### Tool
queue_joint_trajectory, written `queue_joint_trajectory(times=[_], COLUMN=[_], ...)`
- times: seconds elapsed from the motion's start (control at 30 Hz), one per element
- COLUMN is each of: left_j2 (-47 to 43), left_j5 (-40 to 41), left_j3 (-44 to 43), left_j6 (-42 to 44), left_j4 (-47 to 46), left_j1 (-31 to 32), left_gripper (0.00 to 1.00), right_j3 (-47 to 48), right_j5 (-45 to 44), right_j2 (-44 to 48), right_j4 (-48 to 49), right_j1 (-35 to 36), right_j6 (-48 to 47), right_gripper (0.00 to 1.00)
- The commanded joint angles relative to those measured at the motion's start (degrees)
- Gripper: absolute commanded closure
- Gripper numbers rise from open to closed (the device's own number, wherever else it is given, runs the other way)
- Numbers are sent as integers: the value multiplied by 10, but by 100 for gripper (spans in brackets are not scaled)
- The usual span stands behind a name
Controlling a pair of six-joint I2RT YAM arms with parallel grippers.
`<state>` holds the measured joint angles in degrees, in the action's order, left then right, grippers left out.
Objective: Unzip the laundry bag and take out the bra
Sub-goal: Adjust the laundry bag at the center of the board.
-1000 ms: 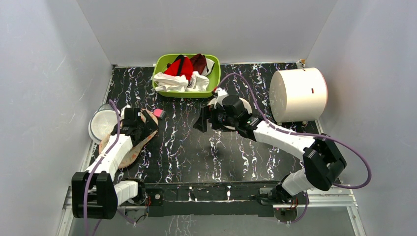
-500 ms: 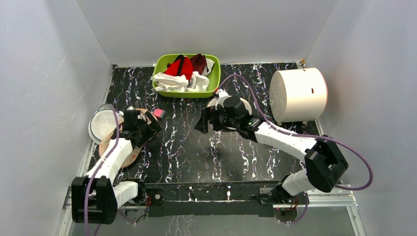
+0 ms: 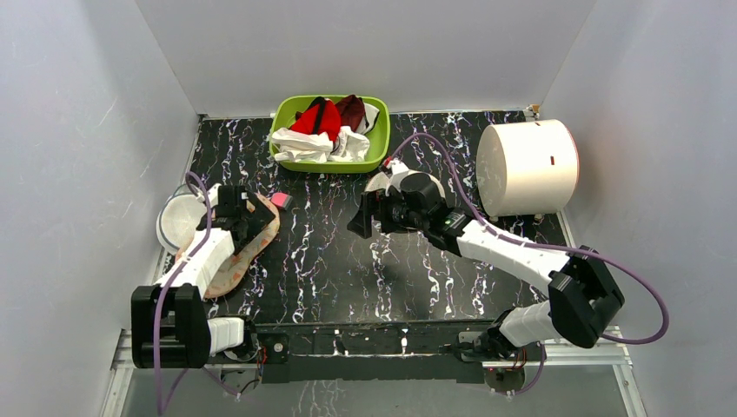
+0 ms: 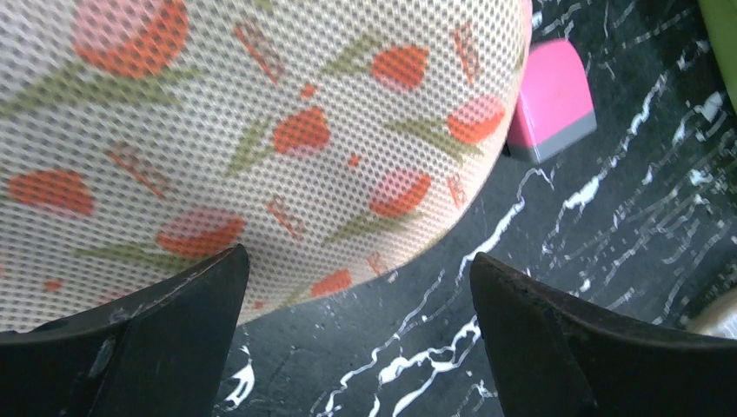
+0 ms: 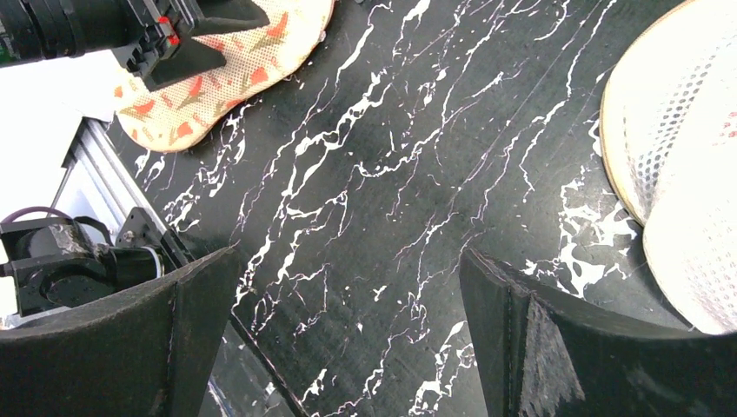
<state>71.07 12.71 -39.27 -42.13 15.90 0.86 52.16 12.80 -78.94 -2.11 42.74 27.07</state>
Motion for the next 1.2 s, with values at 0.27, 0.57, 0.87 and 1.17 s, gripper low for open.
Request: queue_joint_trajectory(times=[0.27,0.57,0.87,1.17], left_j2=[-25,-13,-84,-130], left_j5=[-205,-303,-276,-15], left_j3=[108,142,153,-5], left_j6=[-67,-87,-55,65], left_j4=[-150,-254,-175,17], left_j1=[-2,24,128,145], left_gripper=[2,2,5,2], right_j3=[-7,-11,-11,-10], right_j5=[-14,-17,-14,-15], right_j2=[18,19,9,15], right_j4=[24,27,25,19], right_j1=[1,0,0,0], right_j6=[-2,-2,-1,-2], right_gripper=[2,2,2,2])
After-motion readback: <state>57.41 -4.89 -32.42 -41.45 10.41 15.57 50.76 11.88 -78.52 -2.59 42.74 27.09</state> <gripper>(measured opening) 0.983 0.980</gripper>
